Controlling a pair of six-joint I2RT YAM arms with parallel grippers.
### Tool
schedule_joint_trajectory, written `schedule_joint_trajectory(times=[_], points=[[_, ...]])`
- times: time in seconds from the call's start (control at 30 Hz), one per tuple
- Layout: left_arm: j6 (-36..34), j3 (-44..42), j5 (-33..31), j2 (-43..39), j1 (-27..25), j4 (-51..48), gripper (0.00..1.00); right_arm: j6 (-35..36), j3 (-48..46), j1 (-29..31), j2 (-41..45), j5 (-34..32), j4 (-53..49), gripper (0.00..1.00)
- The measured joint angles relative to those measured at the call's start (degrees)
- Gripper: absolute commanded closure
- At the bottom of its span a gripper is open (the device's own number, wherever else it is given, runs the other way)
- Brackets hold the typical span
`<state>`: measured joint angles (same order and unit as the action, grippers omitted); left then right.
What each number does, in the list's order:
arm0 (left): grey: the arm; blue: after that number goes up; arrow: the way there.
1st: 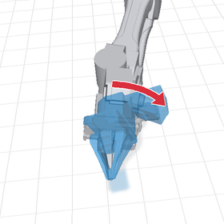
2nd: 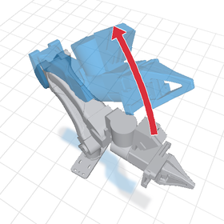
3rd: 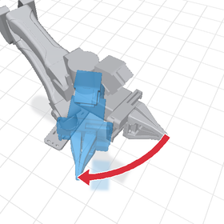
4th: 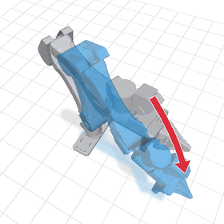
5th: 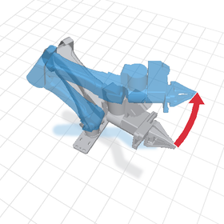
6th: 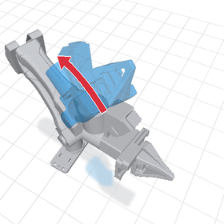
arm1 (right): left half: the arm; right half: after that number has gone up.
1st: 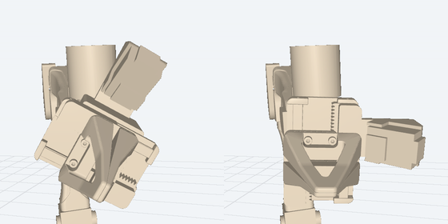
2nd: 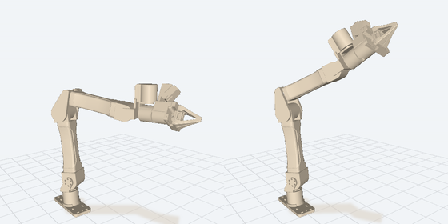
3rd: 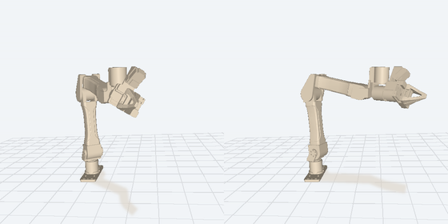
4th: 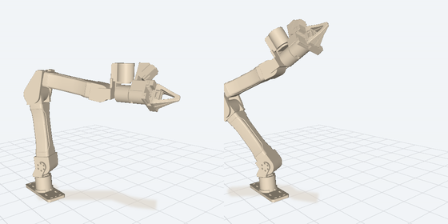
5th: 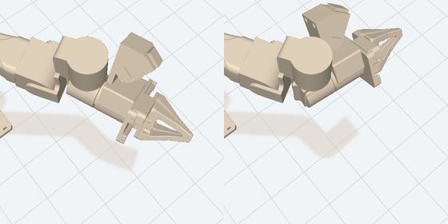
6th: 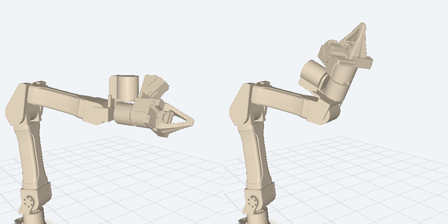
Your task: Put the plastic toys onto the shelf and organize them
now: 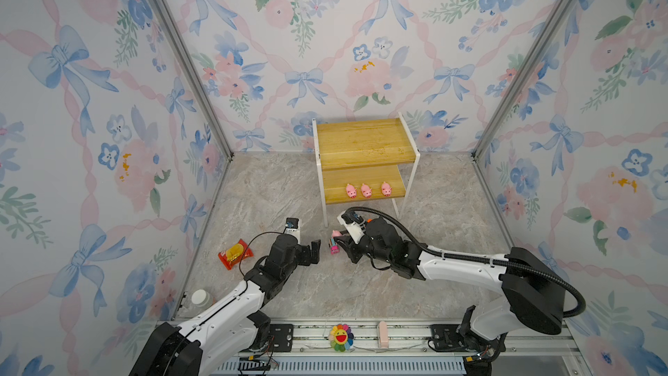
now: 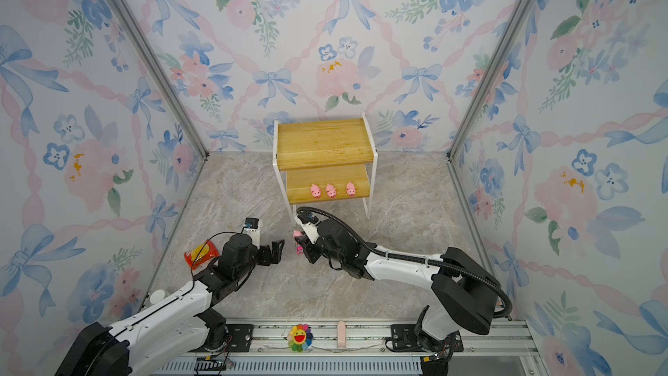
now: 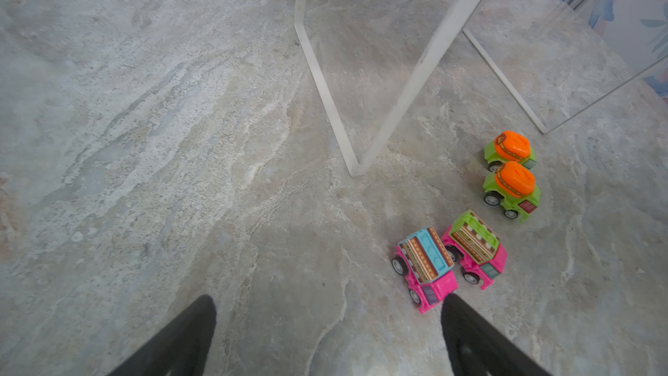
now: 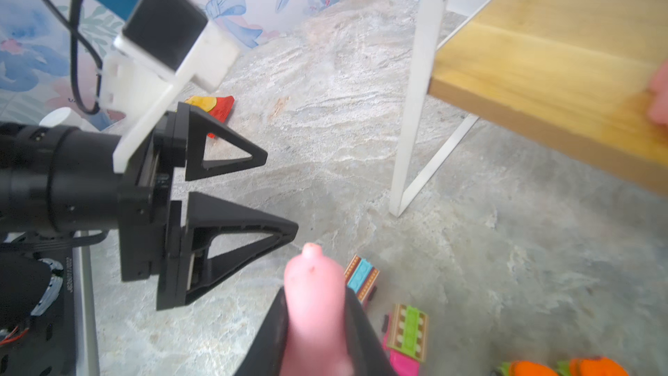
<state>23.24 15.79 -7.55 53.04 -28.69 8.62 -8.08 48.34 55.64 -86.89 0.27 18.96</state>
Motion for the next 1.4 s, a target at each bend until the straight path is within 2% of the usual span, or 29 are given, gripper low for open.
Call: schedule_joint_trajectory(times=[0.3,0.67,0.97,1.4], points=[[0.0,0.0,0.2,0.0,0.1,0.0,0.02,0.6,7.8,-2.0,-1.2,-7.5,1.0,0.74],[0.0,-0.3,0.2,0.0,0.2,0.0,0.02,-2.3,9.0,-0.7,-6.5,-20.7,4.3,0.73],[0.0,-0.3,0.2,0.0,0.2,0.0,0.02,-4.6,12.8,-0.7,-9.6,-24.5,5.3,0.71],[0.0,-0.6,0.2,-0.4,0.2,0.0,0.02,-6.6,16.6,-0.5,-14.0,-25.9,5.3,0.71]])
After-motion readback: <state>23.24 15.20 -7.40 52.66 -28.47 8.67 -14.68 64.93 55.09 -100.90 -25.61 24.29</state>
